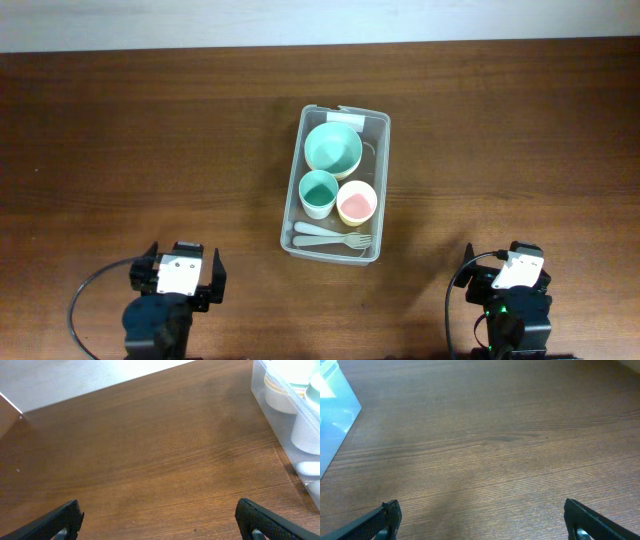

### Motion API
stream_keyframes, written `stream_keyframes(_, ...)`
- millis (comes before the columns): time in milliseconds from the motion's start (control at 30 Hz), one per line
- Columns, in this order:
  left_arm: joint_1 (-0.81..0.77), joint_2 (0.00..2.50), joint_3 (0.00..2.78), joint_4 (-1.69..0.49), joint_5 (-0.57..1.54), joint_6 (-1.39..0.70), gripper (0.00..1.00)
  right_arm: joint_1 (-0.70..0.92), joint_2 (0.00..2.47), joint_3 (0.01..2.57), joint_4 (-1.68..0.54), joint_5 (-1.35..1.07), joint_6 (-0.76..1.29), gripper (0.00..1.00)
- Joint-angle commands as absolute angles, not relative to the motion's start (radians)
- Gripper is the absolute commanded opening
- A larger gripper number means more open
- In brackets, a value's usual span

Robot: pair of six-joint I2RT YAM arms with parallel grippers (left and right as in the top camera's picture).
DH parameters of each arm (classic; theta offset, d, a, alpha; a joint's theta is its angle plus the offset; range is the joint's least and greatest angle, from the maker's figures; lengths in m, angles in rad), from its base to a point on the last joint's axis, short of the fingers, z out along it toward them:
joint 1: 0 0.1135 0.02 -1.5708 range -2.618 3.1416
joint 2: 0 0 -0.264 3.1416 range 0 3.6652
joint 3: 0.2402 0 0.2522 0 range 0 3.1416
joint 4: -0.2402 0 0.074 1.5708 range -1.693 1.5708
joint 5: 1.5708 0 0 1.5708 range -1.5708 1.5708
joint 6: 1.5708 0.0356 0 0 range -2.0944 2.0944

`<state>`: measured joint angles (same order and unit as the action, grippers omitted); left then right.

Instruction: Pack container

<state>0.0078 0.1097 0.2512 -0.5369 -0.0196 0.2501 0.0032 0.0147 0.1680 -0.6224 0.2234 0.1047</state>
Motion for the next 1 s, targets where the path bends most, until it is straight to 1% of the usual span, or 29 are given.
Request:
stream_keyframes(0,0.009,0.027,0.188,-0.531,-0.033,0.194,1.00,-0.001,0.006,0.160,-0.621,0.229,0.109,0.99)
stream_keyframes(200,0.009,0.006,0.127,-0.432,-0.015,0.195,1.00,-0.001,0.006,0.160,-0.622,0.229,0.108,0.99)
stream_keyframes(967,0.009,0.007,0.127,-0.430,-0.015,0.195,1.00,-0.001,0.006,0.160,-0.621,0.229,0.109,0.99)
